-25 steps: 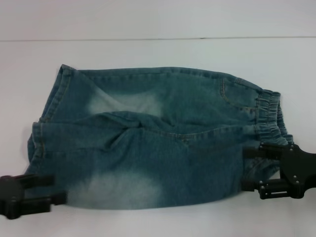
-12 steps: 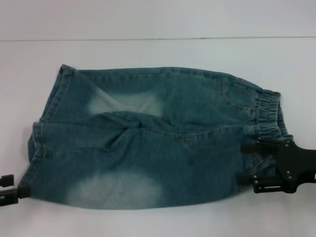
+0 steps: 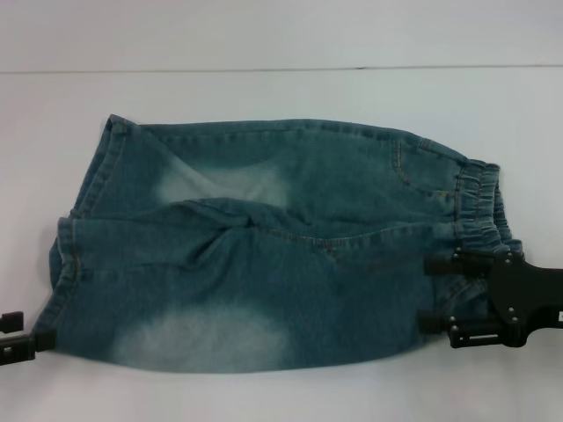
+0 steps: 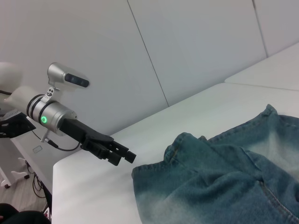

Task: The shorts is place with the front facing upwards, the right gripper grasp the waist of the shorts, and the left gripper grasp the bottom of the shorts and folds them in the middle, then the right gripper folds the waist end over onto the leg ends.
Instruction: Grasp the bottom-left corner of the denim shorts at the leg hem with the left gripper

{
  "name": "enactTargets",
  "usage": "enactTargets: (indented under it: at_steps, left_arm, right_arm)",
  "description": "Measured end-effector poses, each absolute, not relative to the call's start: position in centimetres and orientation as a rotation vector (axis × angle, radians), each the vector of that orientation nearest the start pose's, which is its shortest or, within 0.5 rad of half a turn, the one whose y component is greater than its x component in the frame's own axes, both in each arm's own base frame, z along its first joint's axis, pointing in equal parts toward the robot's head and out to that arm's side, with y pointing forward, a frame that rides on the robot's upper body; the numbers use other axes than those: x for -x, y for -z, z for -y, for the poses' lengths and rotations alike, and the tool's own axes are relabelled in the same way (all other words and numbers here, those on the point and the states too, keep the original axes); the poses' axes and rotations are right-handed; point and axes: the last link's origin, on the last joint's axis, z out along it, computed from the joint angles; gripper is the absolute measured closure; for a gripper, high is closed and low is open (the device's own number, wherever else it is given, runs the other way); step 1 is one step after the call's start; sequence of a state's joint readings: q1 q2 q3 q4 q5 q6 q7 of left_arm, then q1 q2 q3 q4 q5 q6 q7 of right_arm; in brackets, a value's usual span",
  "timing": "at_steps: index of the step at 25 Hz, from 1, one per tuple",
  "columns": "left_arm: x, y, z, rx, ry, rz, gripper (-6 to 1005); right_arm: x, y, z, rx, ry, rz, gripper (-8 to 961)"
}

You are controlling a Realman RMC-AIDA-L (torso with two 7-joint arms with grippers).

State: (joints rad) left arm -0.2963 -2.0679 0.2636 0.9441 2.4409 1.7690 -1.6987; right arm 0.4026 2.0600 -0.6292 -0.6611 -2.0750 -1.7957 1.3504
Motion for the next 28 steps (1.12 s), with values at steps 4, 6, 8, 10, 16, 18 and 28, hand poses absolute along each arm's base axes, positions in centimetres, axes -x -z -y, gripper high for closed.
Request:
enactTargets:
  at_steps: [4,6,8,10,16,18,28]
  left_arm:
    - [37.8,-7.4,-23.0,2.348,0.347,1.365,262]
    - [38.0,-7.2,-23.0,2.344,0.338,1.375,265]
    - [38.0,-7.0,-23.0,2.347,0.337,1.38,269]
    - [37.9,-6.7,-23.1,2.353,0.33,1.38,272]
    - [37.6,-5.9,-23.6,2.369,0.308,1.375,283]
    - [37.6,-5.8,-23.6,2.37,0.308,1.375,286]
    - [37.4,-5.7,-23.7,2.371,0.31,1.401,304]
  right_arm:
    - [-29.1,-1.0,-26.9,2.836,-0.784,-0.717,-2]
    - [-29.1,-1.0,-26.9,2.835,-0.783,-0.718,-2]
    - [-29.1,-1.0,-26.9,2.834,-0.783,-0.718,-2]
    - [-29.1,-0.9,-26.9,2.835,-0.784,-0.717,-2]
    - [-29.0,-0.9,-27.0,2.837,-0.784,-0.717,-2]
    - [-29.1,-0.9,-26.9,2.836,-0.785,-0.719,-2]
    - [-29.3,-0.9,-26.8,2.831,-0.782,-0.712,-3]
